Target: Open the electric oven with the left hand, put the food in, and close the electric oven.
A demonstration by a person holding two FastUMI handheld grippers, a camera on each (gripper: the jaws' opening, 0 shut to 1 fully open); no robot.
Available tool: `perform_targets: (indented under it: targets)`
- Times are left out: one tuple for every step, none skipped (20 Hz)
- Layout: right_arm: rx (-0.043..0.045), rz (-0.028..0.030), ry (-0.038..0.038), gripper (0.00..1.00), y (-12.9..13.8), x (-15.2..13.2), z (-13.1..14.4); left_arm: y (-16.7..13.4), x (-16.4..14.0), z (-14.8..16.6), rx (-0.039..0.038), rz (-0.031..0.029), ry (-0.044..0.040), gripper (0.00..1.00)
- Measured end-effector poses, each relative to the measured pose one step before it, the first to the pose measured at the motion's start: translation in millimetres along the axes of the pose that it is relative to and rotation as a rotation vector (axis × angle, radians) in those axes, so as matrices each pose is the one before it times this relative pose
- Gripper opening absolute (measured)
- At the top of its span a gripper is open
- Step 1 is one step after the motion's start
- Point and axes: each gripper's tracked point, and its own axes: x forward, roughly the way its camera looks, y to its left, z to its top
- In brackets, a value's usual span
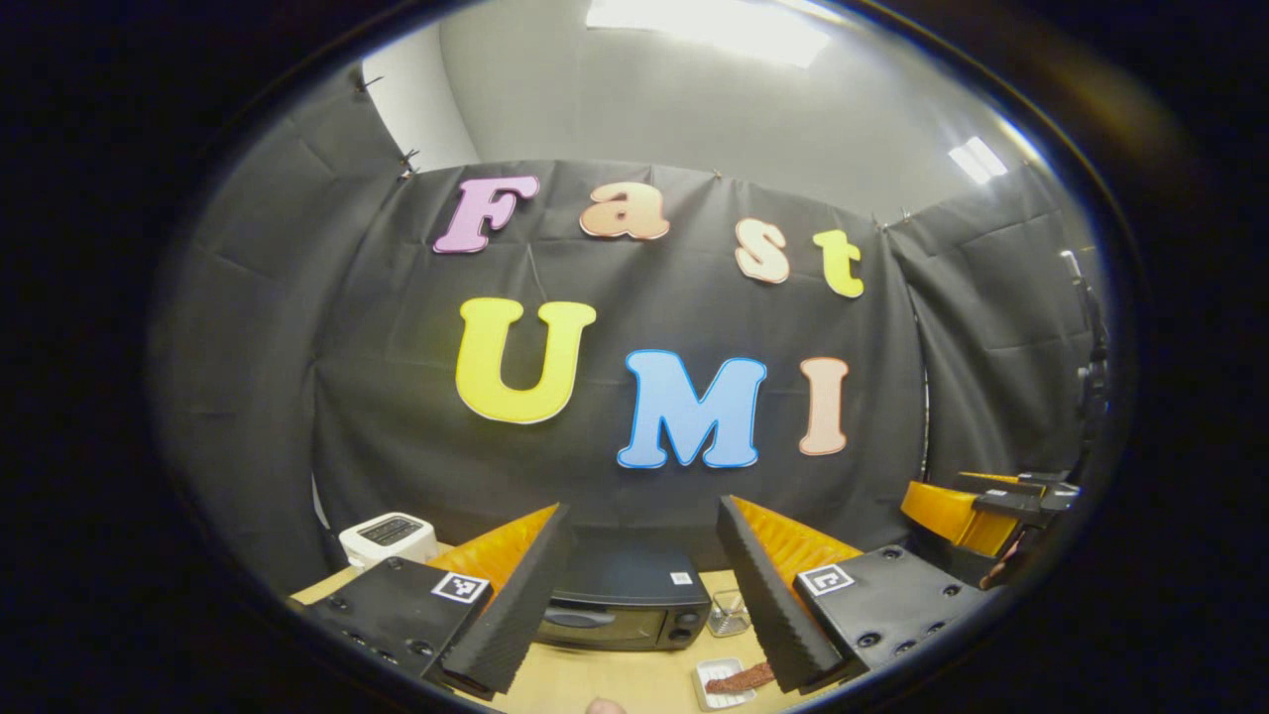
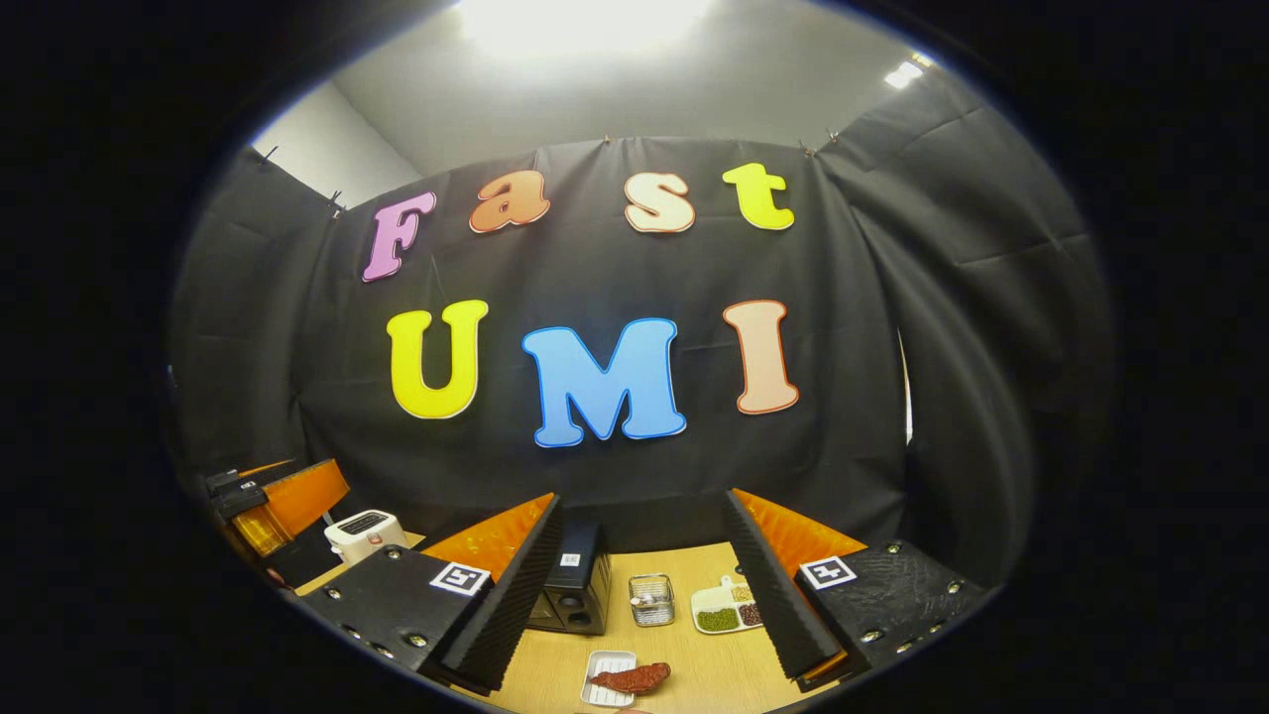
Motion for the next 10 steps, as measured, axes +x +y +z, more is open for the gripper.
perform_targets:
  targets:
    - [-0.00237, 0.00262, 0.00214, 0.98, 0.58, 1.34, -0.69, 1.72, 1.40, -2.44, -0.00344, 0.00262, 0.00642, 0.97]
    - [-0.00451, 0.00097, 0.00127, 0.98, -0.24, 0.23, -1.10, 2.90, 0.66, -2.60, -0.00383, 0.00226, 0.00255, 0.97]
    - [-0.00564, -0.00101, 0.00241, 0.98, -0.73, 0.79, -1.33, 2.13, 1.05, -1.04, -0.00306, 0.00317, 0.00285, 1.00]
    - [-0.00404, -0.00125, 0.00363, 0.98, -0.71, 0.57, -2.64, 2.74, 2.48, -4.54, 0.00072, 0.00479, 0.00856, 1.00]
    - [-0.00068, -0.00211, 0.00528, 0.98, -0.87, 0.31, -1.89, 3.29, 2.78, -6.42, 0.00311, 0.00974, 0.01389, 0.92]
    - [0.00134, -0.00081, 0.00565, 0.98, -0.61, 0.41, -3.49, 3.39, 4.35, -8.24, 0.00434, 0.00869, 0.01904, 0.93]
    - [-0.00026, -0.00215, 0.00643, 0.98, -0.72, 0.96, -2.42, 1.24, 4.33, -7.93, 0.00626, 0.00607, 0.01999, 0.95]
    - [-0.00122, -0.00256, 0.00905, 0.98, -1.34, 0.74, -4.16, 1.21, 5.42, -11.61, 0.00617, 0.00322, 0.02113, 0.97]
    - [-0.00041, -0.00036, 0.00745, 0.98, -0.91, 0.34, -3.08, 0.93, 5.35, -7.42, 0.00547, 0.00045, 0.01751, 0.98]
    - [-0.00100, -0.00192, 0.00613, 0.98, -0.88, -0.17, -2.44, 1.32, 7.34, -9.17, 0.00383, -0.00226, 0.02132, 1.00]
